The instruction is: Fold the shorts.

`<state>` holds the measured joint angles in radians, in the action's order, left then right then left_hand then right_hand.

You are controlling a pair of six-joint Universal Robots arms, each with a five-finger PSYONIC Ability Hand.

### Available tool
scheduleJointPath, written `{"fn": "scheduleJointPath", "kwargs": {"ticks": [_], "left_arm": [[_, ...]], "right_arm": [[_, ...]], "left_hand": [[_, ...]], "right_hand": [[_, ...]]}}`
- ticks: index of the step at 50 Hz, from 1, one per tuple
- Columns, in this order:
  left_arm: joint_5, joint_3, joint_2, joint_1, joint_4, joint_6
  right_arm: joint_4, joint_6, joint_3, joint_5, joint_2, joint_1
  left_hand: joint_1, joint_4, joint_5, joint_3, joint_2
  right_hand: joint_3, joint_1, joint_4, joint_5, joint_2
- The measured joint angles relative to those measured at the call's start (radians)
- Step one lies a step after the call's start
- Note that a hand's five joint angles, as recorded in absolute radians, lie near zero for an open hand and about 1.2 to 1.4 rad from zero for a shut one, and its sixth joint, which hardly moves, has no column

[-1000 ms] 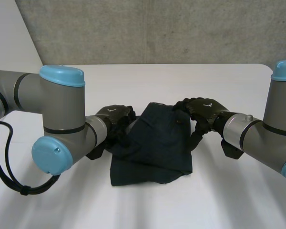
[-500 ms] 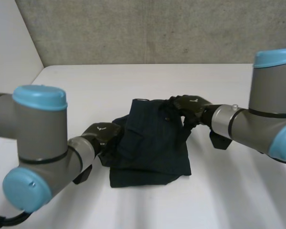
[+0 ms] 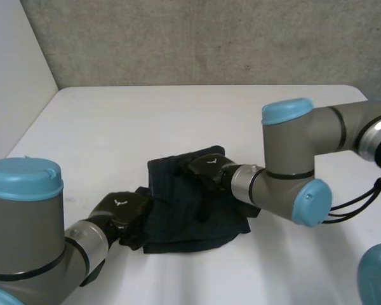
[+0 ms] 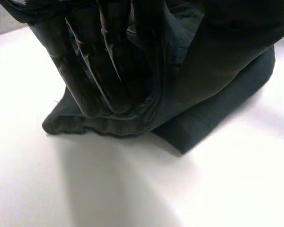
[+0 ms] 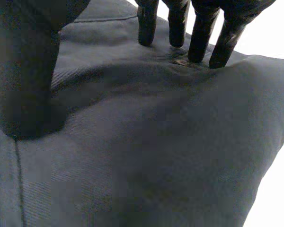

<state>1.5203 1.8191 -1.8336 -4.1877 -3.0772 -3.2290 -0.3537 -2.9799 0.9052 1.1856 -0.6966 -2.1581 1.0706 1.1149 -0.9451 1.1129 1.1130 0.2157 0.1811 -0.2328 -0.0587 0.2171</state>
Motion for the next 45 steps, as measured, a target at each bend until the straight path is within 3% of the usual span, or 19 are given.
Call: {"fn": "scheduleJointPath", "kwargs": {"ticks": [3,6,7,8,17,23,32,45], "left_arm": [[0.001,0.016,0.016,-0.007,0.001,-0.010],[0.001,0.018,0.036,-0.016,0.002,-0.021],[0.001,0.012,0.058,-0.025,0.001,-0.030],[0.001,0.006,0.071,-0.030,0.001,-0.035],[0.001,-0.174,0.139,-0.051,-0.010,-0.038],[0.023,-0.324,0.017,-0.011,0.002,0.010],[0.129,-0.490,-0.200,0.106,0.031,0.064],[0.319,-0.528,-0.346,0.159,0.086,0.053]], "right_arm": [[0.015,0.020,0.001,0.013,0.013,-0.015],[0.023,0.038,0.007,0.018,0.013,-0.027],[0.024,0.043,0.009,0.018,0.011,-0.030],[0.031,0.058,0.020,0.019,-0.002,-0.038],[0.083,0.080,0.098,0.020,-0.100,-0.045],[0.114,0.071,0.174,0.061,-0.213,-0.034],[0.126,0.059,0.284,0.179,-0.382,0.002],[0.125,0.063,0.278,0.191,-0.261,0.012]], "left_hand": [[-0.109,-0.179,0.172,-0.175,-0.185],[-0.154,-0.210,0.206,-0.206,-0.209],[-0.368,-0.398,0.400,-0.393,-0.397],[-0.391,-0.433,0.436,-0.424,-0.430],[-0.446,-0.506,0.514,-0.494,-0.504],[-0.516,-0.561,0.571,-0.559,-0.561],[-0.534,-0.593,0.603,-0.580,-0.589],[-0.559,-0.616,0.621,-0.603,-0.608]], "right_hand": [[0.000,0.000,0.000,0.000,0.000],[0.000,0.000,0.000,0.000,0.000],[0.000,0.000,0.000,0.000,0.000],[0.000,0.000,0.000,0.000,0.000],[0.000,0.000,0.000,0.000,0.000],[0.000,0.000,0.000,0.000,0.000],[0.000,0.000,0.000,0.000,0.000],[0.000,0.000,0.000,0.000,0.000]]}}
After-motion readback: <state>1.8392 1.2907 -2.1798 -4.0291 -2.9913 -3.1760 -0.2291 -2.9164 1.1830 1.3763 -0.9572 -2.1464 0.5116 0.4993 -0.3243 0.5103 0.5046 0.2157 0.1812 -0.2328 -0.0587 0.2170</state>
